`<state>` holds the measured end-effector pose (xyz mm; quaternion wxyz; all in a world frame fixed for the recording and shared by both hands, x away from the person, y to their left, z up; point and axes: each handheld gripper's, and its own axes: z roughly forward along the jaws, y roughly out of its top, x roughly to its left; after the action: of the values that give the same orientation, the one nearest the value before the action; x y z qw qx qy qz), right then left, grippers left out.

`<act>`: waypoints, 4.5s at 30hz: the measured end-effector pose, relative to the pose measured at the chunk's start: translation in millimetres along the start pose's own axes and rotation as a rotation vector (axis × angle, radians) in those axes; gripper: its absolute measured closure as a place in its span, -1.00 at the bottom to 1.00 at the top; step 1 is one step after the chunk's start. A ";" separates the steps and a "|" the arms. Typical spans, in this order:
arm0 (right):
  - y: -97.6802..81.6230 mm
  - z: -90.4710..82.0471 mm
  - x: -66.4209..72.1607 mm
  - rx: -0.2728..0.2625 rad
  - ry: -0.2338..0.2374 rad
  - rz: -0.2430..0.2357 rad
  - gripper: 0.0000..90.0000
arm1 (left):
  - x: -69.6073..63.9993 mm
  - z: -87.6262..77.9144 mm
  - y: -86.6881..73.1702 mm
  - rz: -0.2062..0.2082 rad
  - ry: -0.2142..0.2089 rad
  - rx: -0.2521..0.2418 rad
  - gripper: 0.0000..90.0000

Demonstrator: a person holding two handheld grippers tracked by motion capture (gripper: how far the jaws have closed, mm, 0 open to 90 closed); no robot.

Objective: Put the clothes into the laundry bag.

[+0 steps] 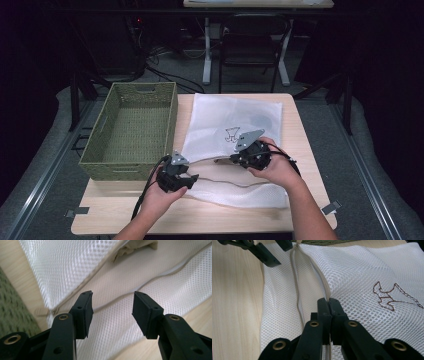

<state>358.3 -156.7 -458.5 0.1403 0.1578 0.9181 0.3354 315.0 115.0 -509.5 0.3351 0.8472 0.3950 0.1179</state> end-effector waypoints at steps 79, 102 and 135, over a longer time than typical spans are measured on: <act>-30.8 44.7 5.6 0.213 0.129 -0.014 0.97 | 12.0 0.9 -60.2 -0.048 0.004 0.051 0.33; -29.0 40.0 5.1 0.172 0.148 -0.008 0.75 | 9.5 4.7 -59.9 -0.046 0.002 0.048 0.26; 7.2 39.0 40.0 0.069 0.123 -0.059 0.15 | 15.4 0.5 -59.1 -0.067 0.013 0.018 0.20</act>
<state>337.5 -113.9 -488.4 0.0878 0.1148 0.9403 0.3082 290.6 153.7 -549.9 0.3289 0.8356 0.4265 0.1084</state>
